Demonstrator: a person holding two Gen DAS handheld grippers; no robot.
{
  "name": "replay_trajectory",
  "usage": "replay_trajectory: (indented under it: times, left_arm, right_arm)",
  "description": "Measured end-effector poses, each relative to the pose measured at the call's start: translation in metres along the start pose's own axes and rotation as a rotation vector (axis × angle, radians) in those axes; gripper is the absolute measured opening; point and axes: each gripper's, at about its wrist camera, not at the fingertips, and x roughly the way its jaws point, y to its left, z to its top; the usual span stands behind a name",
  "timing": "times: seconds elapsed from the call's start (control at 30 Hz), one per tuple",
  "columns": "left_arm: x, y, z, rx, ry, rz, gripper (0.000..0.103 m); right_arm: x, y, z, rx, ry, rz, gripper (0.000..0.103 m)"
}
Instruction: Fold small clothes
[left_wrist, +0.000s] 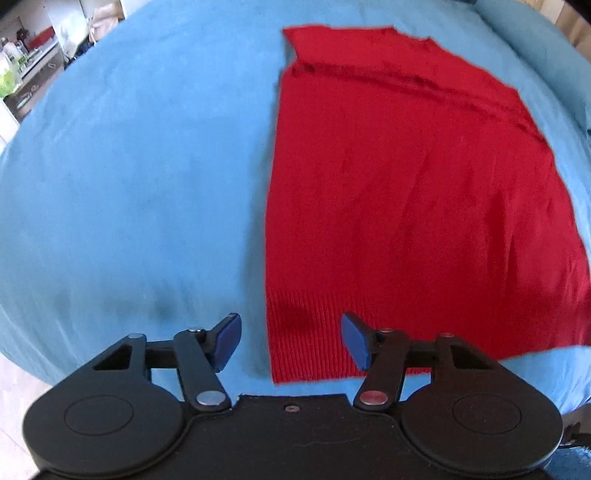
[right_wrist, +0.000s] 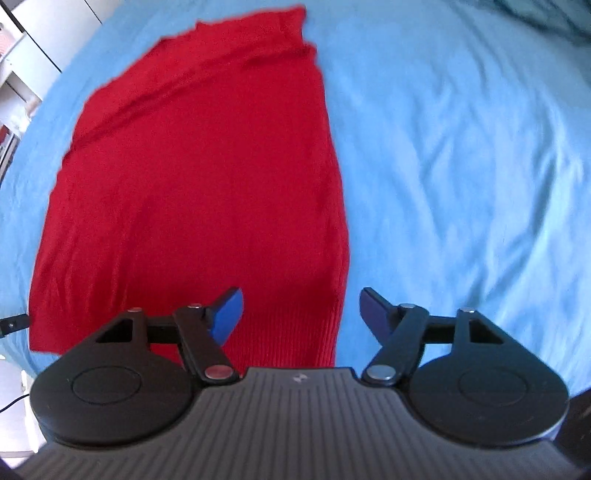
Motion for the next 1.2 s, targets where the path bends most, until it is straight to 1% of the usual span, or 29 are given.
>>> replay_trajectory:
  times: [0.03,0.1,0.27,0.3,0.37,0.43,0.47,0.57,0.63,0.67,0.7,0.73,0.77,0.83,0.97,1.1,1.2]
  left_arm:
    - [0.005,-0.001,-0.002,-0.001,0.013,-0.003,0.054]
    - [0.012,0.001,-0.006,-0.008,0.03,-0.011,0.049]
    - [0.018,0.0,-0.007,-0.004,0.029,-0.012,0.048]
    - [0.019,0.0,-0.005,-0.002,0.03,-0.012,0.048]
    - [0.017,0.004,-0.008,0.002,0.032,-0.015,0.047]
    - [0.018,0.003,-0.008,0.001,0.036,-0.016,0.047]
    - [0.017,0.003,-0.008,0.002,0.037,-0.016,0.046]
    - [0.017,-0.001,-0.008,0.017,0.041,-0.016,0.038]
    - [0.016,-0.004,-0.007,0.026,0.049,-0.015,0.024]
    - [0.016,-0.005,-0.007,0.029,0.052,-0.015,0.021]
    - [0.015,-0.006,-0.006,0.033,0.055,-0.013,0.013]
    - [0.015,-0.008,-0.005,0.035,0.057,-0.008,0.011]
    - [0.015,-0.009,-0.004,0.035,0.06,-0.006,0.01]
    - [0.012,-0.008,-0.002,0.026,0.062,-0.006,0.006]
    - [-0.005,-0.009,0.002,0.012,0.05,0.0,0.005]
    - [-0.034,-0.009,0.016,-0.016,0.027,-0.012,0.005]
    - [-0.062,-0.011,0.035,-0.03,-0.012,0.004,0.005]
  right_arm:
    - [0.003,0.001,-0.006,-0.007,0.008,-0.014,0.08]
    - [0.007,0.002,-0.015,-0.004,0.022,-0.028,0.078]
    - [0.02,0.002,-0.028,0.012,0.077,-0.041,0.065]
    - [0.021,0.002,-0.031,0.007,0.079,-0.042,0.062]
    - [0.022,0.005,-0.034,0.0,0.077,-0.046,0.06]
    - [0.024,0.004,-0.034,0.009,0.075,-0.043,0.054]
    - [0.026,0.002,-0.033,0.016,0.074,-0.039,0.053]
    - [0.026,0.001,-0.033,0.028,0.069,-0.035,0.048]
    - [0.026,0.002,-0.032,0.029,0.067,-0.03,0.042]
    - [0.027,0.0,-0.031,0.027,0.067,-0.027,0.04]
    - [0.027,0.0,-0.028,0.027,0.068,-0.022,0.033]
    - [0.026,0.0,-0.027,0.027,0.072,-0.015,0.026]
    - [0.026,0.001,-0.025,0.023,0.074,-0.012,0.023]
    - [0.024,0.0,-0.023,0.008,0.075,-0.01,0.022]
    - [0.011,-0.005,-0.017,0.017,0.071,0.017,0.021]
    - [-0.017,-0.011,-0.001,0.036,0.043,0.083,0.021]
    - [-0.047,-0.013,0.02,0.057,-0.001,0.144,0.021]
